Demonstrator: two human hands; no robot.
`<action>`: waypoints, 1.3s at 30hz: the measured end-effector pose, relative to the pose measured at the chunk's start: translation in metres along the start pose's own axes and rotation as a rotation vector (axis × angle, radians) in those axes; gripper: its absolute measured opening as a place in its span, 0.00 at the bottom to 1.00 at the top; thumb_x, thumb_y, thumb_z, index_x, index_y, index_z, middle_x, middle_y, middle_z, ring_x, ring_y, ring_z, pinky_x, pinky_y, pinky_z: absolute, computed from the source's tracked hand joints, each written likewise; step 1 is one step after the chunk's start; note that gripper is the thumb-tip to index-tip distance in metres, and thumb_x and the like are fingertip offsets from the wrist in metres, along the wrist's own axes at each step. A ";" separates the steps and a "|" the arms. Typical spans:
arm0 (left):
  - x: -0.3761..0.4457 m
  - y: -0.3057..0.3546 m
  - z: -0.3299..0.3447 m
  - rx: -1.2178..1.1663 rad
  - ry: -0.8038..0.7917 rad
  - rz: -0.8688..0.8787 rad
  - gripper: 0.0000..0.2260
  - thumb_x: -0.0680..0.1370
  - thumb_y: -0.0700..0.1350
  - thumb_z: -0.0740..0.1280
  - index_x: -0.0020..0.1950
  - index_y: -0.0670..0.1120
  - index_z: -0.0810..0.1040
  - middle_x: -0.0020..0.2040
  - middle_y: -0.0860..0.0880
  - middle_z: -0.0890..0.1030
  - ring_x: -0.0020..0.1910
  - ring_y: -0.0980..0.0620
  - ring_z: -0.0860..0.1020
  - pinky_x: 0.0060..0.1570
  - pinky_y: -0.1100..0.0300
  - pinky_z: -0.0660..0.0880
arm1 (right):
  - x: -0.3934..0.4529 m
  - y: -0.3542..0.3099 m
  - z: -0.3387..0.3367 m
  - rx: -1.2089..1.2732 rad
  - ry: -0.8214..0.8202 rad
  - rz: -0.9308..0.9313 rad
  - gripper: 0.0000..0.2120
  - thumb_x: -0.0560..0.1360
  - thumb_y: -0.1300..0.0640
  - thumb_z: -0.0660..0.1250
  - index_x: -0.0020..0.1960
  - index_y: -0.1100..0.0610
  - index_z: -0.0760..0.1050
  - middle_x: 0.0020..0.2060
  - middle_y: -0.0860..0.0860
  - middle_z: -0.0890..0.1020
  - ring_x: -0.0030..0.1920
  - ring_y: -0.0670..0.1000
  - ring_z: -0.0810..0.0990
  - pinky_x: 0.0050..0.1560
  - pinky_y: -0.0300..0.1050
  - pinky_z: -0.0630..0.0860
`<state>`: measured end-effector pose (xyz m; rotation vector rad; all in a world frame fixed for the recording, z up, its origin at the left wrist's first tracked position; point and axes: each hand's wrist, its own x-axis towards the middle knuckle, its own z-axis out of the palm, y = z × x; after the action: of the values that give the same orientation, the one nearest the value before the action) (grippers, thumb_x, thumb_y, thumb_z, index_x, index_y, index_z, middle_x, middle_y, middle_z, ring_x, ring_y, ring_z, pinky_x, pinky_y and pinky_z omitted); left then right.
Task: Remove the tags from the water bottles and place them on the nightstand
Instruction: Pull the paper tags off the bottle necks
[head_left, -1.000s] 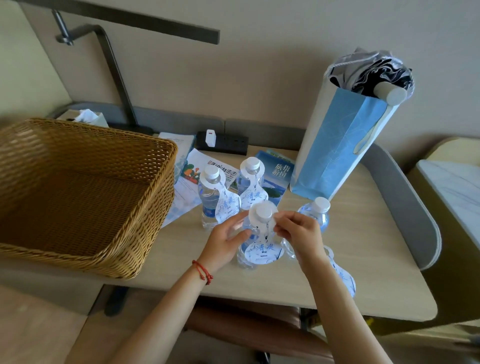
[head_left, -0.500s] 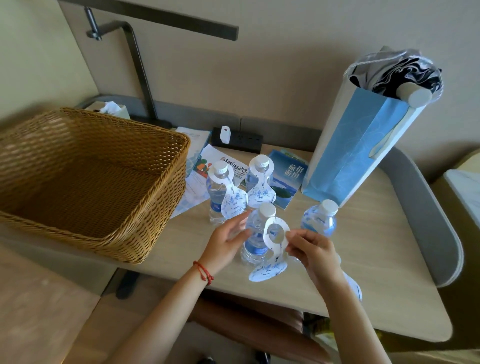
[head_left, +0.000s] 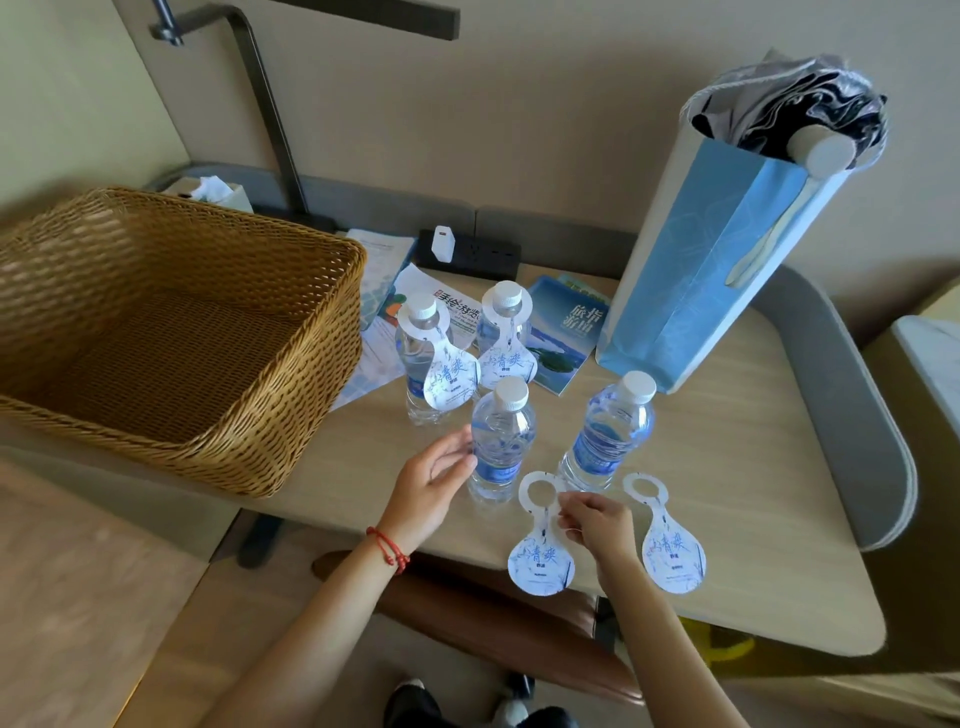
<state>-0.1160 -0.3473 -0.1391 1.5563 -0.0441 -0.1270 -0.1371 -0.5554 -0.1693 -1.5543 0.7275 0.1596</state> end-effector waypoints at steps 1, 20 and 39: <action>0.000 0.000 0.000 0.003 0.001 0.000 0.15 0.75 0.38 0.64 0.54 0.58 0.74 0.55 0.54 0.79 0.53 0.65 0.78 0.53 0.67 0.75 | 0.003 0.003 0.003 -0.004 0.019 0.013 0.06 0.72 0.62 0.70 0.36 0.59 0.79 0.26 0.52 0.79 0.28 0.49 0.76 0.31 0.37 0.74; -0.001 0.002 0.001 0.044 0.008 -0.028 0.15 0.76 0.38 0.64 0.61 0.48 0.72 0.58 0.47 0.78 0.56 0.58 0.77 0.60 0.53 0.73 | 0.013 0.022 0.006 -0.125 0.168 -0.005 0.06 0.73 0.61 0.68 0.37 0.58 0.79 0.26 0.54 0.81 0.26 0.49 0.77 0.24 0.33 0.72; 0.003 0.006 0.025 0.019 0.085 0.071 0.14 0.70 0.33 0.70 0.54 0.42 0.77 0.50 0.46 0.81 0.52 0.53 0.79 0.44 0.73 0.73 | 0.011 0.001 -0.087 -0.128 0.204 -0.088 0.06 0.72 0.62 0.69 0.36 0.59 0.80 0.26 0.54 0.80 0.28 0.50 0.76 0.32 0.41 0.75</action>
<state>-0.1151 -0.3726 -0.1334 1.5755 -0.0334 -0.0049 -0.1568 -0.6410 -0.1634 -1.7385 0.8192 -0.0188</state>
